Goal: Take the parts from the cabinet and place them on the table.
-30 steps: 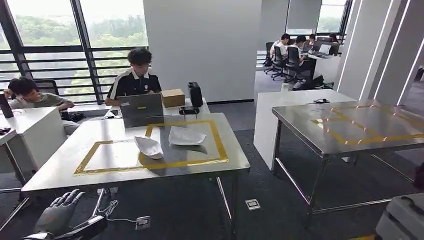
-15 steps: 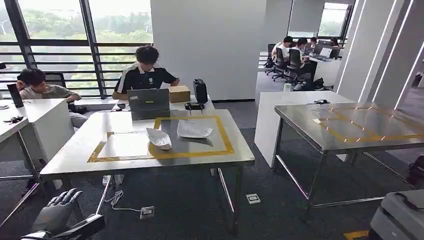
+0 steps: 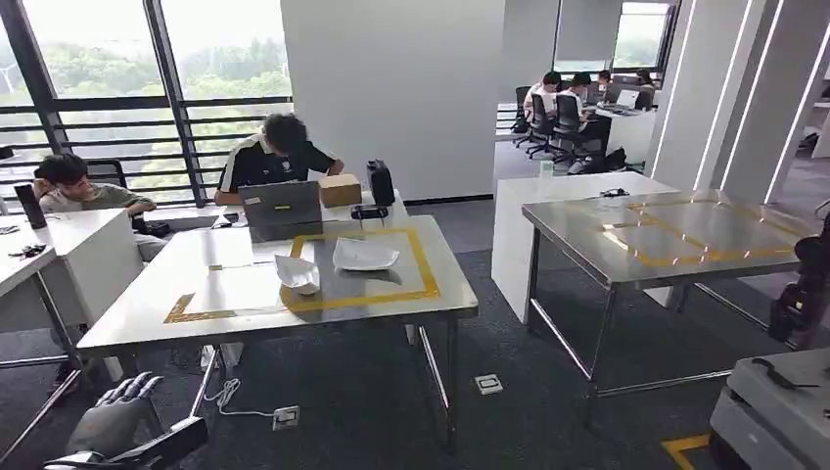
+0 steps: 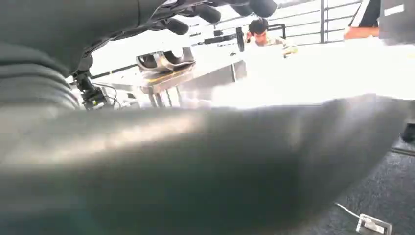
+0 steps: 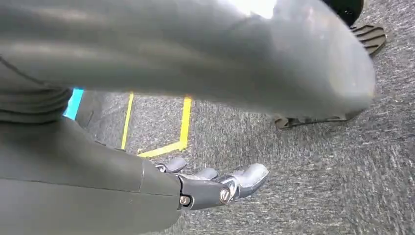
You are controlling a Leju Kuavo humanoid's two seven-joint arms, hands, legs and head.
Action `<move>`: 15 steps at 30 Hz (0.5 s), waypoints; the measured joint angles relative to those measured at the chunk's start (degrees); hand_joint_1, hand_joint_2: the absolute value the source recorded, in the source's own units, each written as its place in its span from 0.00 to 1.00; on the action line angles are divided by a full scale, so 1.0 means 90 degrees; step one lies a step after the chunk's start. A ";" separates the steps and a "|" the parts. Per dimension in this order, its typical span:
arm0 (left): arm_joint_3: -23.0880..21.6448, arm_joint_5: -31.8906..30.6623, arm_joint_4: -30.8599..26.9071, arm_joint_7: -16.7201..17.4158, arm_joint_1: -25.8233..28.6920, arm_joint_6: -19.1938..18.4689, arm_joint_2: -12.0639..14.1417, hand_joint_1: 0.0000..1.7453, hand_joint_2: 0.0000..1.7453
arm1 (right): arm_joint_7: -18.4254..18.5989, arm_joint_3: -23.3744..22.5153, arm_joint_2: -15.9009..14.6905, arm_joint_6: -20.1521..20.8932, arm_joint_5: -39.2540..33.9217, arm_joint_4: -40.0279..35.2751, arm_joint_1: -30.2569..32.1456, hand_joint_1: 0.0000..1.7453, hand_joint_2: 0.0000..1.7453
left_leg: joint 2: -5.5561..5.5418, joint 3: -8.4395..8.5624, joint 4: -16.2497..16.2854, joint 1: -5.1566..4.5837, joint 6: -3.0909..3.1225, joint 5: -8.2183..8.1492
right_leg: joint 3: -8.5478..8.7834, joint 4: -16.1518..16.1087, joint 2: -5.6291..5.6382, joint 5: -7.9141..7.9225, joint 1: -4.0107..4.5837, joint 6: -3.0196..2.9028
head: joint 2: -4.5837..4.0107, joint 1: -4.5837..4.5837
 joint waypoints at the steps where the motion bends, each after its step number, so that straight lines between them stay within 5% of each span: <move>1: 0.0000 0.0000 0.0000 0.0000 0.0003 0.0029 0.0000 0.00 1.00 | 0.0007 0.0000 0.0002 0.0000 -0.0002 0.0000 0.0003 0.00 1.00 | 0.0001 -0.0008 -0.0005 0.0000 0.0002 0.0016 | -0.0012 0.0002 0.0000 0.0008 0.0002 -0.0007 | -0.0002 -0.0002; 15: 0.0032 -0.0005 0.0012 0.0100 0.0105 0.0384 -0.0070 0.00 1.00 | 0.0002 0.0000 0.0073 0.0000 -0.0022 0.0000 0.0006 0.00 1.00 | 0.0000 -0.0032 -0.0011 0.0006 -0.0053 0.0045 | -0.0049 0.0014 0.0000 0.0017 0.0008 -0.0018 | 0.0000 0.0000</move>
